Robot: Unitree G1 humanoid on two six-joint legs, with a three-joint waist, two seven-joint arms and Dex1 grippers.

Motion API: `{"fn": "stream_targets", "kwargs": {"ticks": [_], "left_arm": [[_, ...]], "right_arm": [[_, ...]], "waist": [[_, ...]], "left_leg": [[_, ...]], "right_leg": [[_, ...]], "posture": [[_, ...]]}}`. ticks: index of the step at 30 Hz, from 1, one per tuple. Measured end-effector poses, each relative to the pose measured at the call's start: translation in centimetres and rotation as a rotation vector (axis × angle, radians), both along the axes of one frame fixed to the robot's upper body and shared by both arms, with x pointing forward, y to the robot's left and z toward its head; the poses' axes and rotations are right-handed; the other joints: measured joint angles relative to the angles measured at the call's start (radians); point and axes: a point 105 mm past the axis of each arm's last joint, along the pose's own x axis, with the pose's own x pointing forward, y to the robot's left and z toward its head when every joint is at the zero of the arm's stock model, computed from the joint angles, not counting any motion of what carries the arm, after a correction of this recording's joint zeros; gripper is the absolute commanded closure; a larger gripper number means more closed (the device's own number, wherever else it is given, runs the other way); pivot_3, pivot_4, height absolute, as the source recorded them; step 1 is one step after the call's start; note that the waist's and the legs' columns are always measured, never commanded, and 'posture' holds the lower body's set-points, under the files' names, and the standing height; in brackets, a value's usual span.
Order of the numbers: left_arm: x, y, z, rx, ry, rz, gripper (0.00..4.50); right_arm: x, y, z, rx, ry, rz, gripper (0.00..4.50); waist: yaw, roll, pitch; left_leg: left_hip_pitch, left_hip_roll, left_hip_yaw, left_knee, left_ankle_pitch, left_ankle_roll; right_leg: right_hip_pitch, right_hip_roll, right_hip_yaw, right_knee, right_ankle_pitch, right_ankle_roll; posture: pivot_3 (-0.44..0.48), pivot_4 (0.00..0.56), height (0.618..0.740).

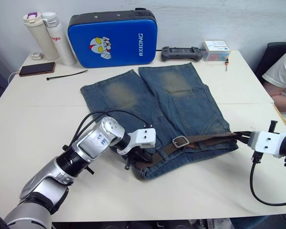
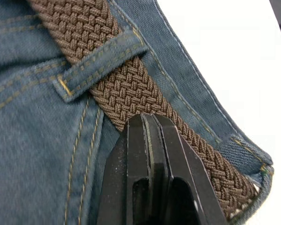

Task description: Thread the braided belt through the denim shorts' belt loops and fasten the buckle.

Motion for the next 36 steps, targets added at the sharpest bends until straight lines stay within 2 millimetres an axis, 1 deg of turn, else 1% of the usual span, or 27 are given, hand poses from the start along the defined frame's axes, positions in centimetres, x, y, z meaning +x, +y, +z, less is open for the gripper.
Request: {"fn": "stream_targets", "kwargs": {"ticks": [3, 8, 11, 15, 18, 20, 21, 24, 27, 28, 31, 32, 34, 35, 36], "left_arm": [[-0.2, 0.5, 0.0, 0.018, -0.006, 0.004, 4.45], [-0.4, 0.6, -0.1, 0.024, -0.004, 0.006, 4.45], [-0.5, 0.7, -0.1, 0.024, 0.002, 0.011, 4.45], [-0.5, 0.8, -0.2, 0.021, 0.008, 0.019, 4.45], [-0.5, 0.8, -0.3, 0.019, 0.010, 0.022, 4.45], [-0.5, 0.8, -0.2, 0.015, 0.009, 0.024, 4.50], [-0.4, 0.9, -0.2, 0.009, 0.009, 0.030, 4.50], [-0.3, 1.1, -0.1, -0.011, 0.015, 0.045, 4.50], [-0.3, 1.4, 0.2, -0.046, 0.029, 0.065, 4.50], [-0.3, 1.4, 0.4, -0.058, 0.034, 0.071, 4.50], [-0.1, 1.9, 1.8, -0.106, 0.037, 0.095, 4.50], [-0.1, 2.1, 2.4, -0.129, 0.039, 0.107, 4.50], [0.0, 2.7, 4.5, -0.207, 0.052, 0.140, 4.50], [-0.1, 2.9, 5.1, -0.229, 0.055, 0.147, 4.50], [-0.2, 3.2, 6.3, -0.271, 0.063, 0.159, 4.17]], "right_arm": [[-0.1, -0.4, -0.4, -0.065, -0.032, 0.021, 4.50], [0.2, -0.6, -0.9, -0.150, -0.103, 0.059, 4.50], [0.2, -0.5, -1.0, -0.161, -0.123, 0.074, 4.50], [0.2, 0.0, -0.7, -0.154, -0.148, 0.093, 4.50], [0.0, 0.2, -0.8, -0.134, -0.137, 0.092, 4.50], [-0.3, 0.2, -1.0, -0.117, -0.119, 0.088, 3.65], [-0.4, 0.0, -1.2, -0.107, -0.106, 0.078, 3.36], [-0.5, -0.5, -1.1, -0.045, -0.075, 0.035, 1.82], [-0.1, -0.9, 0.2, 0.040, -0.060, -0.021, 0.37], [-0.1, -0.8, 0.7, 0.057, -0.048, -0.027, 0.04], [0.1, -0.9, 2.6, 0.159, 0.013, -0.083, 0.04], [0.2, -1.2, 3.2, 0.218, 0.043, -0.123, 0.04], [0.3, -1.6, 4.9, 0.391, 0.136, -0.205, 0.04], [0.2, -1.6, 5.4, 0.438, 0.169, -0.224, 0.04], [0.1, -1.5, 6.1, 0.509, 0.212, -0.240, 0.01]], "waist": [[0.000, 0.000, 0.000], [0.002, 0.001, 0.000], [0.001, 0.001, -0.001], [0.000, 0.001, -0.001], [0.000, 0.001, -0.001], [0.000, 0.001, -0.001], [0.000, 0.001, -0.001], [-0.003, 0.001, -0.001], [-0.005, 0.002, 0.000], [-0.005, 0.002, 0.000], [0.000, 0.003, 0.000], [0.000, 0.003, 0.000], [0.001, 0.003, 0.001], [0.001, 0.003, 0.001], [0.001, 0.003, 0.001]], "left_leg": [[0.001, 0.000, 0.000, 0.000, 0.000, 0.000], [0.002, 0.000, 0.000, -0.002, 0.001, -0.001], [0.004, 0.000, 0.001, -0.005, 0.001, -0.002], [0.010, 0.000, 0.001, -0.008, 0.001, -0.002], [0.010, 0.000, 0.000, -0.008, 0.001, -0.002], [0.011, 0.000, 0.000, -0.008, 0.001, -0.002], [0.011, 0.000, 0.000, -0.008, 0.001, -0.002], [0.011, 0.000, 0.001, -0.009, 0.001, -0.001], [0.010, 0.000, 0.000, -0.009, 0.000, -0.001], [0.010, 0.000, 0.000, -0.009, 0.000, 0.000], [0.009, 0.000, 0.000, -0.009, 0.000, 0.000], [0.009, 0.000, -0.001, -0.009, 0.000, 0.000], [0.009, 0.000, -0.001, -0.008, 0.000, 0.000], [0.009, 0.000, -0.001, -0.009, 0.000, 0.001], [0.008, 0.000, -0.002, -0.009, 0.000, 0.001]], "right_leg": [[0.001, 0.000, 0.000, -0.001, 0.000, 0.000], [0.003, 0.000, 0.000, -0.003, 0.000, 0.000], [0.004, 0.000, 0.001, -0.004, 0.000, 0.000], [0.009, 0.000, 0.001, -0.006, 0.000, 0.000], [0.010, 0.000, 0.001, -0.007, 0.000, 0.000], [0.010, 0.000, 0.000, -0.007, 0.000, 0.000], [0.010, 0.000, 0.000, -0.007, 0.000, 0.000], [0.010, 0.000, 0.001, -0.007, 0.000, 0.000], [0.010, 0.000, 0.000, -0.007, 0.000, 0.000], [0.010, 0.000, 0.000, -0.007, 0.000, 0.000], [0.009, 0.000, 0.000, -0.007, 0.000, 0.000], [0.009, 0.000, 0.000, -0.007, 0.000, 0.000], [0.009, -0.001, -0.001, -0.007, 0.000, 0.000], [0.009, -0.001, -0.001, -0.008, 0.000, 0.000], [0.009, -0.001, -0.001, -0.008, 0.000, 0.000]], "posture": [[0.000, 0.150, 0.740], [0.000, 0.150, 0.740], [0.000, 0.150, 0.740], [0.000, 0.150, 0.740], [0.000, 0.150, 0.740], [0.000, 0.150, 0.740], [0.000, 0.150, 0.740], [0.000, 0.150, 0.740], [0.000, 0.150, 0.740], [0.000, 0.150, 0.740], [0.000, 0.150, 0.740], [0.000, 0.150, 0.740], [0.000, 0.150, 0.740], [0.000, 0.150, 0.740], [0.000, 0.150, 0.740]]}}
